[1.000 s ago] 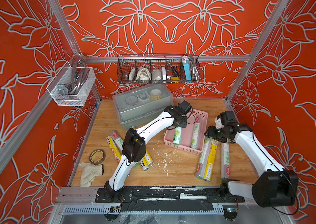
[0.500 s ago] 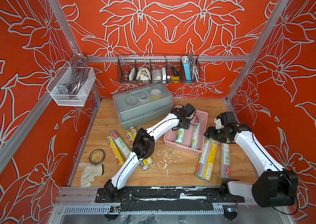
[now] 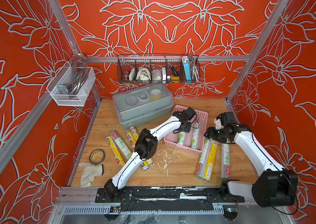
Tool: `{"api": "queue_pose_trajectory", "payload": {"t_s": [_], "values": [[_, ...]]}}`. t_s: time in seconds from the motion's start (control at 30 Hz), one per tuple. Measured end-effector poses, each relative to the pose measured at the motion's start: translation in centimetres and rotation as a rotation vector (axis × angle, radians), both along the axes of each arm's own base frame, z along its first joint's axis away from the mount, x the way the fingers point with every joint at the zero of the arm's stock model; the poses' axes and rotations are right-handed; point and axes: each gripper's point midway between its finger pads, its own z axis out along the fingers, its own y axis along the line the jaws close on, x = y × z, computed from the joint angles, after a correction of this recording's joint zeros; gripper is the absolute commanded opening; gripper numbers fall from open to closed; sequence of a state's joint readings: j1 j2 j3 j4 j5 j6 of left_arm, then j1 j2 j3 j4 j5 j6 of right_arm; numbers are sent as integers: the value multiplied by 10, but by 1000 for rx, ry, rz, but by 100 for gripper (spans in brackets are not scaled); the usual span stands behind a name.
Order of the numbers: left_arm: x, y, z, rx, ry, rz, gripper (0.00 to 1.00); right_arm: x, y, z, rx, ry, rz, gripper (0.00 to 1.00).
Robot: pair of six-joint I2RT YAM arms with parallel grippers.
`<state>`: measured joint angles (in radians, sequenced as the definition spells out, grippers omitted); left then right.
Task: Put the plastic wrap into the basket
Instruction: Place the plastic wrap in the basket.
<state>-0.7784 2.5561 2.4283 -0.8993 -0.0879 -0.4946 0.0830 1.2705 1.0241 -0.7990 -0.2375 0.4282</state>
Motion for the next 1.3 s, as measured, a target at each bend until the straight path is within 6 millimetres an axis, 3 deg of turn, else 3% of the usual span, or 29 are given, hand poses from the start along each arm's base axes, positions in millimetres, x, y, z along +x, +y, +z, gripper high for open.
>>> {"api": "queue_pose_trajectory", "payload": {"t_s": [0.33, 0.97, 1.3], "values": [[-11, -16, -2, -32, 10, 2, 40, 0, -2, -5, 0, 4, -6, 61], [-21, -21, -15, -105, 104, 108, 43, 1, -2, -7, 0, 1, -6, 61], [-25, -30, -18, -129, 114, 105, 63, -3, -2, -12, -2, 14, -6, 61]]}}
